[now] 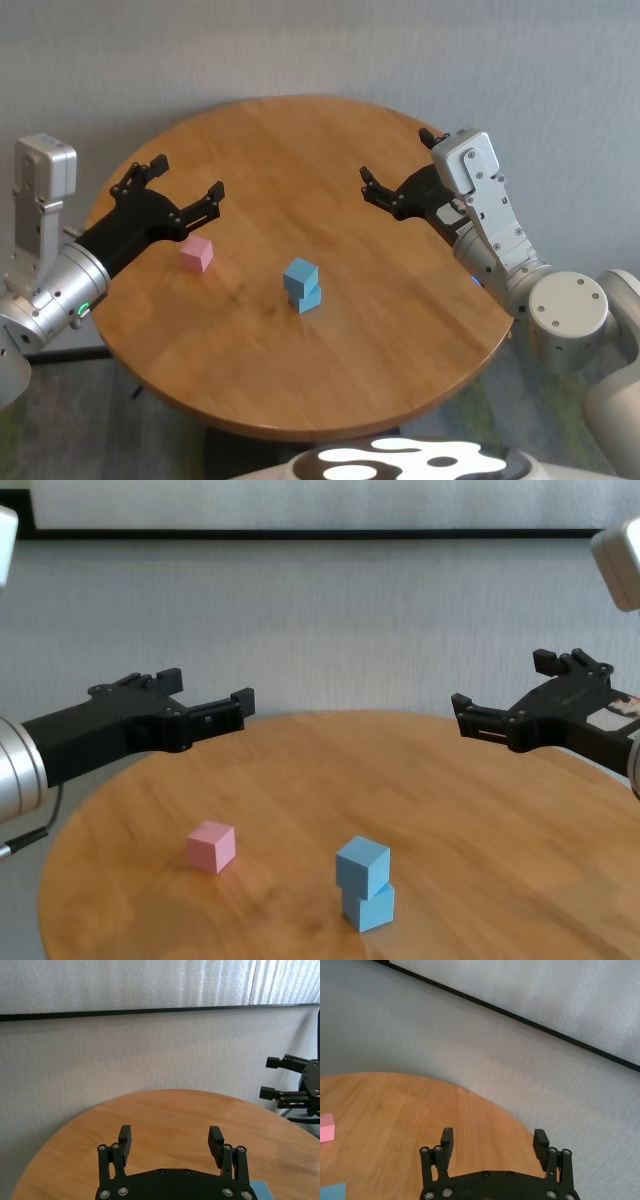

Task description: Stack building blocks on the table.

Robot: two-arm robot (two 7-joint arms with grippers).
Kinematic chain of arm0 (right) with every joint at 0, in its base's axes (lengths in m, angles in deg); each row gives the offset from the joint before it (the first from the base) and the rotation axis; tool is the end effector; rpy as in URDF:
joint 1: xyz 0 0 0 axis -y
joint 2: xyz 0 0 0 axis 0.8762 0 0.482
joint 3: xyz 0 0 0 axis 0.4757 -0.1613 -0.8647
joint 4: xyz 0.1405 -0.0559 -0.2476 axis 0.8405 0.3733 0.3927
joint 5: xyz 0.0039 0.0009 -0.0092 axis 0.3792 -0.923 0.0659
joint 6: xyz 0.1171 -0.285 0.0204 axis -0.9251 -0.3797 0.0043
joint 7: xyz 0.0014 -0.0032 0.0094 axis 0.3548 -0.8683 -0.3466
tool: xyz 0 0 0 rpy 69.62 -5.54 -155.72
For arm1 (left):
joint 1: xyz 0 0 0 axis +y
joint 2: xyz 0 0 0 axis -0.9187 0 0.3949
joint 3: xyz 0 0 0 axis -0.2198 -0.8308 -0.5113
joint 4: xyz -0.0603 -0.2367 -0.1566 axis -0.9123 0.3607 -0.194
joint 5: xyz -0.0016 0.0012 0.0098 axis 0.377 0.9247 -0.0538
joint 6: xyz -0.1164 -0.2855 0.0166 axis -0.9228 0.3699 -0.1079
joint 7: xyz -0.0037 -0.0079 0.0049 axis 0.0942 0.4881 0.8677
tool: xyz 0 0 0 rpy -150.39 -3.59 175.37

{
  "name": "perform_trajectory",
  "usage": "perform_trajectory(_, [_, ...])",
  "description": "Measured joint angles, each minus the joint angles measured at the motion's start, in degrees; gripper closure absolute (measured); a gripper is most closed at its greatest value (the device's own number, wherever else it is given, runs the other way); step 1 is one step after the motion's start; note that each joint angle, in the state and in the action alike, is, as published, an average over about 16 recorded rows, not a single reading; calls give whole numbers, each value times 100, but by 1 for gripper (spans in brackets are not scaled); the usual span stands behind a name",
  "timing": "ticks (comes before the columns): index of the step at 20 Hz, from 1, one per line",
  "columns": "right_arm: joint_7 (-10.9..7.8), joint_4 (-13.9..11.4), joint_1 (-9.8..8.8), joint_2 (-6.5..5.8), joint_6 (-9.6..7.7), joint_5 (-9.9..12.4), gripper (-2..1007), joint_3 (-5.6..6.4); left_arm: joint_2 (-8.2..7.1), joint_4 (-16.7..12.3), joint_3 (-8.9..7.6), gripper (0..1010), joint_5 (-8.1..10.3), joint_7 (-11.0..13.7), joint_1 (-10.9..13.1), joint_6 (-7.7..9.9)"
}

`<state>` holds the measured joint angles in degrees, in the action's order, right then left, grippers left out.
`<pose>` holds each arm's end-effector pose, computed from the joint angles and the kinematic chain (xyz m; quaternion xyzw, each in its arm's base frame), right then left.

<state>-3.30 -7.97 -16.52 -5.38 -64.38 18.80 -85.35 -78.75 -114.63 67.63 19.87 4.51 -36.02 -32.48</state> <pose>0.3782 0.0080 -0.2826 -0.1190 -0.1506 -0.5342 0.8232 0.3797 0.0440 -0.2881 -0.0134 -0.0204 0.4478 0.8938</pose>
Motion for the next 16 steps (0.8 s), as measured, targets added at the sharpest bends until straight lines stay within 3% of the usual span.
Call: perform_trajectory(16, [-17, 5, 6, -6, -5, 38, 0, -12, 7, 42, -40, 9, 16, 7, 25, -37])
